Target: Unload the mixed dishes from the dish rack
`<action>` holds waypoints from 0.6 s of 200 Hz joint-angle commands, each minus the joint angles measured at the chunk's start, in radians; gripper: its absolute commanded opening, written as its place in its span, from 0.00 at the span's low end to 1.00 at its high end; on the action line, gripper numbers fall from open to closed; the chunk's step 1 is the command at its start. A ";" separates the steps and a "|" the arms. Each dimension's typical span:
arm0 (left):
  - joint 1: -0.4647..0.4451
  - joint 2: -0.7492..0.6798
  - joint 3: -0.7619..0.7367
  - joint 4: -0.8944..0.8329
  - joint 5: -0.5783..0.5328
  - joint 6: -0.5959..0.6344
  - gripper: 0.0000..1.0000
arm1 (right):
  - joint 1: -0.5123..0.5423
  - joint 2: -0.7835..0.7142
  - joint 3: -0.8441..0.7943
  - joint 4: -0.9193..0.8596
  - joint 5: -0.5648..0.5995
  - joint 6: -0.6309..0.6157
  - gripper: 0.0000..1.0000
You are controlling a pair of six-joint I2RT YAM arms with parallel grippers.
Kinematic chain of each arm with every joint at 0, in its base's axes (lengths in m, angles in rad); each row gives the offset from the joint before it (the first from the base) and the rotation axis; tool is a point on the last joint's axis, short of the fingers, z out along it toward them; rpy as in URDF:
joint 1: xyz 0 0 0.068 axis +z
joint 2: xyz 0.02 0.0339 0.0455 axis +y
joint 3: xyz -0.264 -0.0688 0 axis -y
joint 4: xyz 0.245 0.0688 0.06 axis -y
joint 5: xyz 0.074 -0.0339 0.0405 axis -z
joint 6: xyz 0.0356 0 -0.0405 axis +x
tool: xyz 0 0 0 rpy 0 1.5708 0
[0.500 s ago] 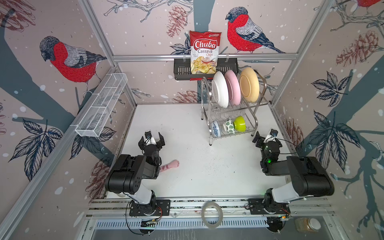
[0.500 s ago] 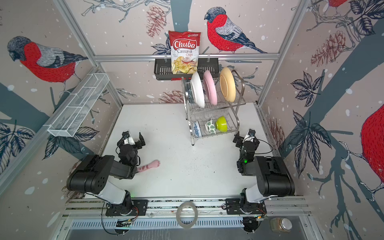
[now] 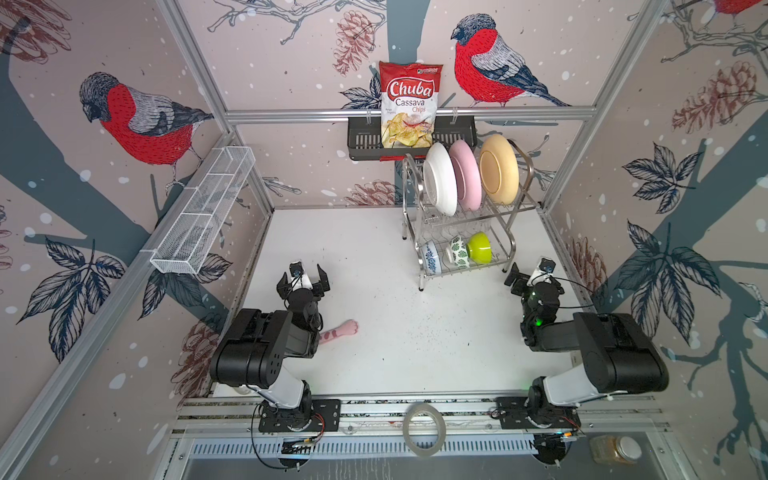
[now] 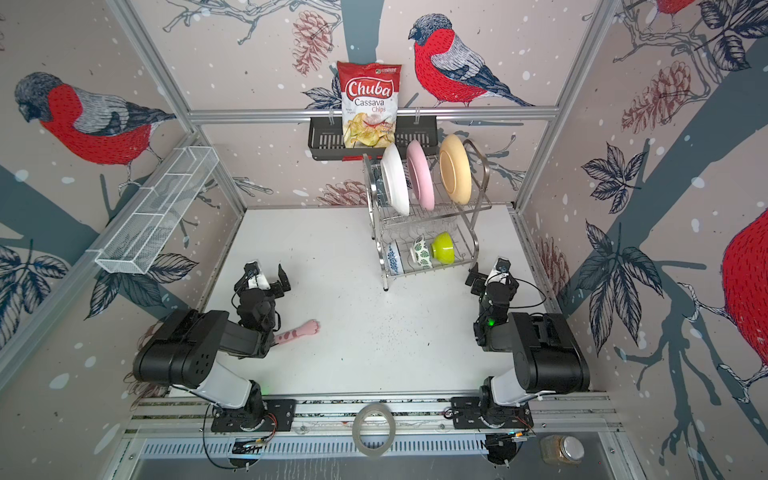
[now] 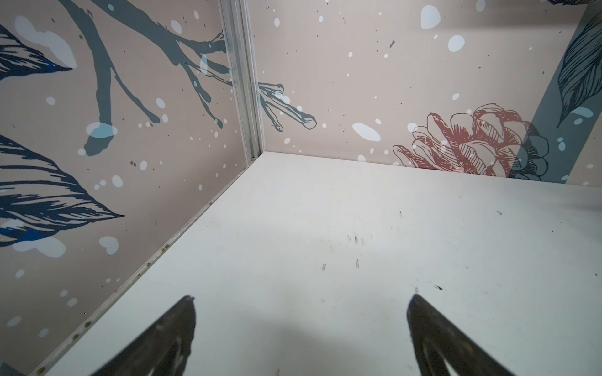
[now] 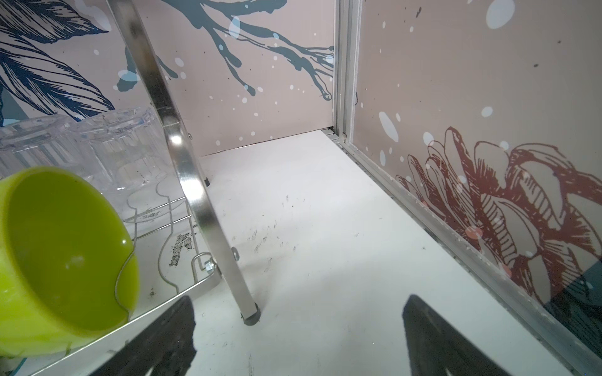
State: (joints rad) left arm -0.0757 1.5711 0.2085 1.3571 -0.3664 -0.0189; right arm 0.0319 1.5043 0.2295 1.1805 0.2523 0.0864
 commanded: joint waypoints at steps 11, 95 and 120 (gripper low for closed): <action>0.002 -0.005 0.004 0.013 0.005 -0.001 0.99 | 0.000 -0.003 0.001 0.029 -0.005 0.010 1.00; -0.014 -0.166 0.090 -0.267 -0.066 -0.004 0.99 | 0.021 -0.109 0.086 -0.196 0.020 -0.006 1.00; -0.024 -0.304 0.208 -0.549 -0.212 -0.149 1.00 | 0.097 -0.207 0.149 -0.358 0.284 0.071 1.00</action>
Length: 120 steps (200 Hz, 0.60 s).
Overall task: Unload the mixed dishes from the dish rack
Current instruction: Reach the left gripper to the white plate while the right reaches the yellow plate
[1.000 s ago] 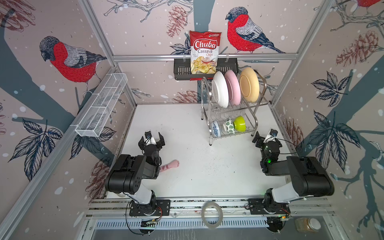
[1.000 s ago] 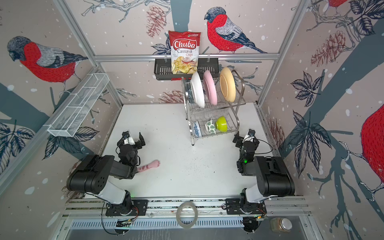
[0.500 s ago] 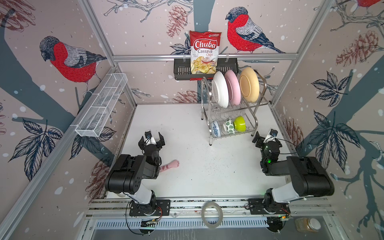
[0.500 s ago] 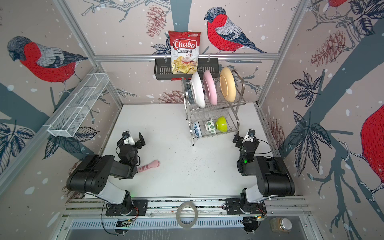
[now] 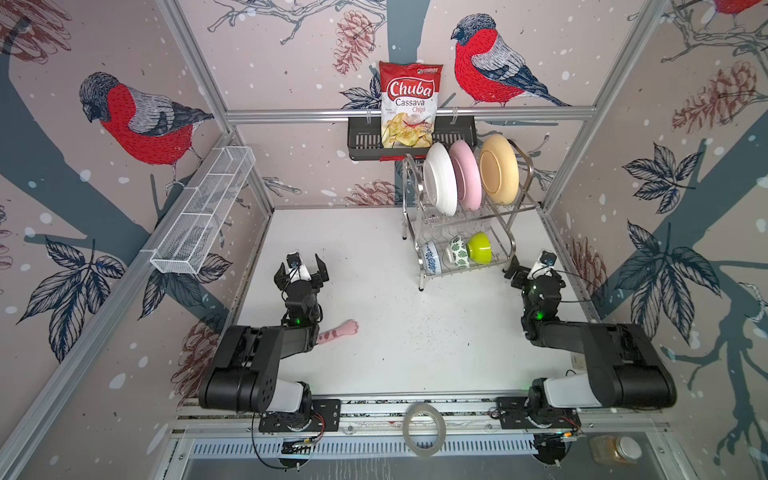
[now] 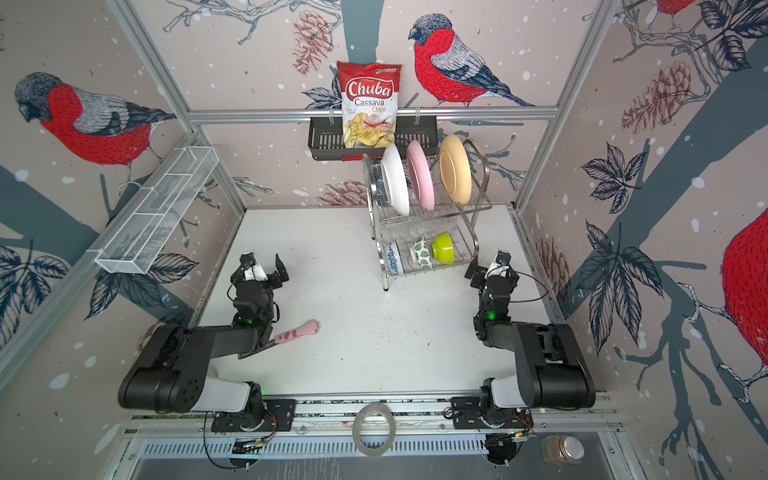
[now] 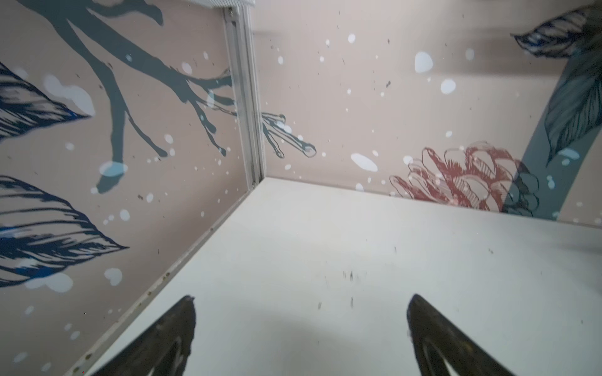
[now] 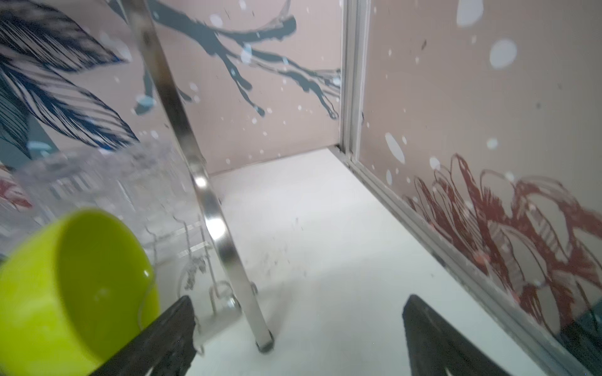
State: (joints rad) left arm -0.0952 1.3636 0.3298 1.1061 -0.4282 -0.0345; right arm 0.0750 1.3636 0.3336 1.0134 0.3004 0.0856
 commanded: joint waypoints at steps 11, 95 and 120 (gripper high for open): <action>-0.005 -0.138 0.158 -0.436 -0.185 -0.226 1.00 | 0.071 -0.119 0.076 -0.297 0.245 0.138 1.00; 0.005 -0.250 0.590 -1.100 0.003 -0.515 0.91 | 0.112 -0.460 0.276 -0.933 0.224 0.299 0.91; -0.010 -0.249 0.663 -1.131 0.169 -0.486 0.79 | 0.105 -0.562 0.353 -1.042 0.223 0.305 0.82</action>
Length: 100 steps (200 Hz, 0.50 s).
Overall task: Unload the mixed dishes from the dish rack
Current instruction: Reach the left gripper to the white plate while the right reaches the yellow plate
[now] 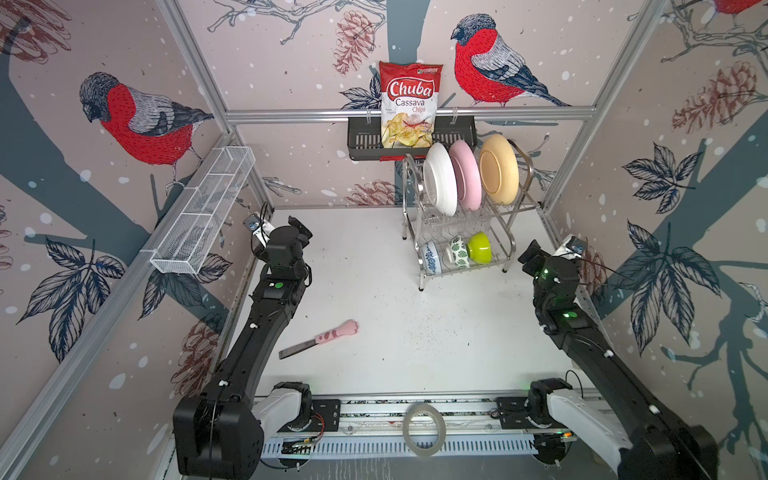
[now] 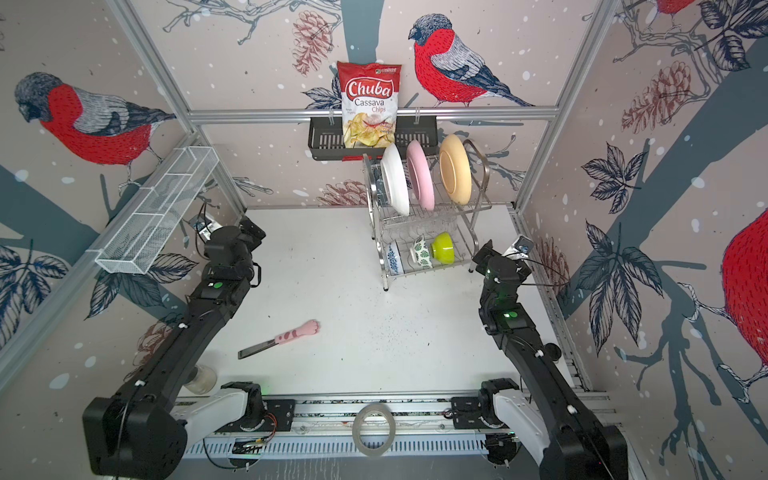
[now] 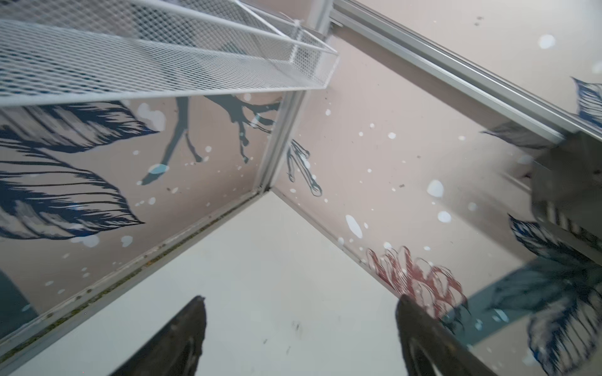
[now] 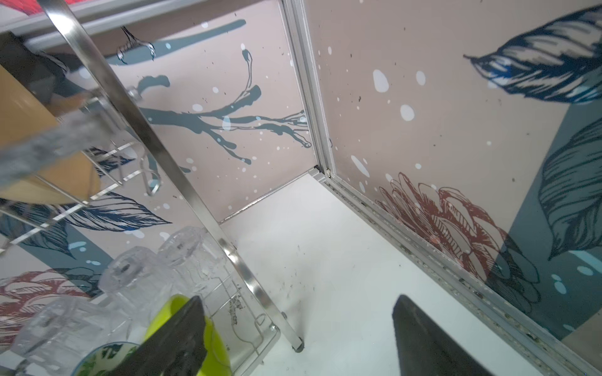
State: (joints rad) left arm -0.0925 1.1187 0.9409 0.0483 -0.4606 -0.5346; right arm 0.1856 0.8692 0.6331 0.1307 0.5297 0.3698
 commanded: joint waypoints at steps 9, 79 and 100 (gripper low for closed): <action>-0.043 0.010 0.116 -0.108 0.207 0.023 0.79 | -0.010 -0.097 0.077 -0.168 -0.036 0.004 0.80; -0.418 0.227 0.550 -0.379 0.212 0.114 0.94 | -0.060 0.069 0.474 -0.258 -0.315 -0.104 0.68; -0.483 0.307 0.652 -0.432 0.229 0.113 0.97 | -0.091 0.189 0.612 -0.294 -0.396 -0.132 0.66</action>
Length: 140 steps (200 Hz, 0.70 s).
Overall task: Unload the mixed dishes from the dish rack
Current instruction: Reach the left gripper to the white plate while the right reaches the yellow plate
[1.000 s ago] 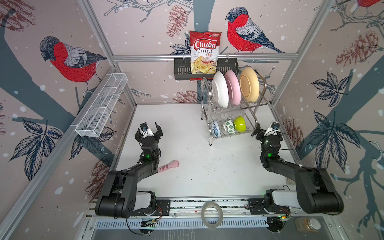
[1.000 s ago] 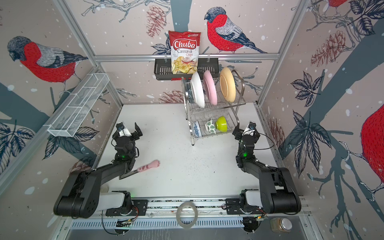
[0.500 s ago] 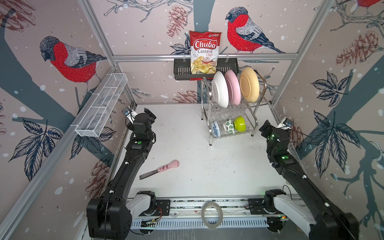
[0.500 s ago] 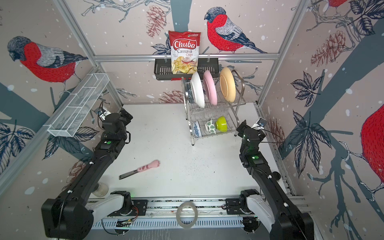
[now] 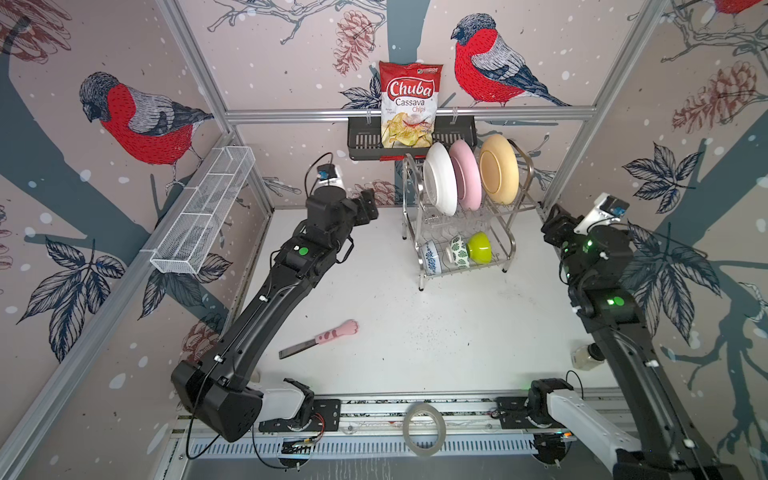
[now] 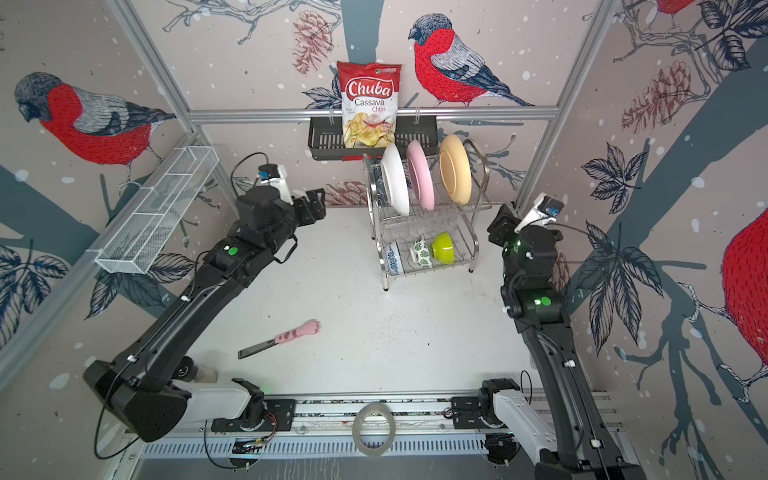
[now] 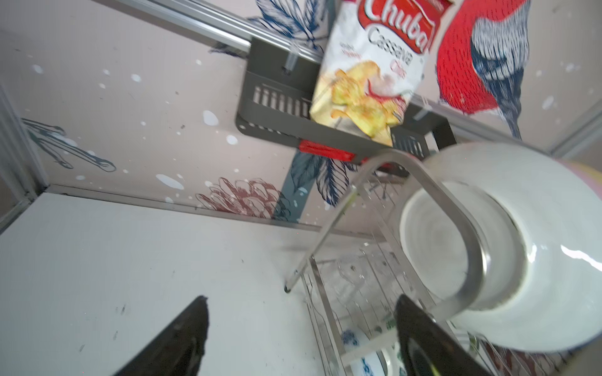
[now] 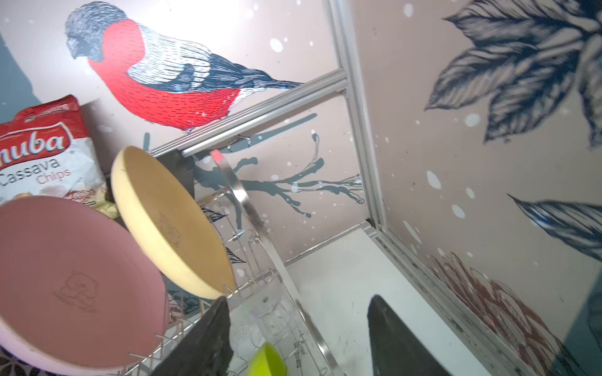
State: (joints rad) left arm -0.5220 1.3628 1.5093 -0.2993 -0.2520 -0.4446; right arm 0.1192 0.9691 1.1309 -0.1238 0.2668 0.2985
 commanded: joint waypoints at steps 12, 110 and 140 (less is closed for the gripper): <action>-0.086 0.108 0.138 -0.106 0.025 0.033 0.96 | -0.045 0.158 0.193 -0.065 -0.167 -0.074 0.64; -0.134 0.392 0.476 -0.226 0.104 0.047 0.79 | -0.143 0.511 0.484 -0.119 -0.370 -0.178 0.50; -0.134 0.418 0.518 -0.253 0.106 0.050 0.76 | -0.144 0.586 0.543 -0.132 -0.416 -0.198 0.49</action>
State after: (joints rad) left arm -0.6559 1.7687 2.0003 -0.5163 -0.1585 -0.4114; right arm -0.0227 1.5166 1.6386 -0.2466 -0.0895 0.1349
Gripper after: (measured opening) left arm 0.773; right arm 0.493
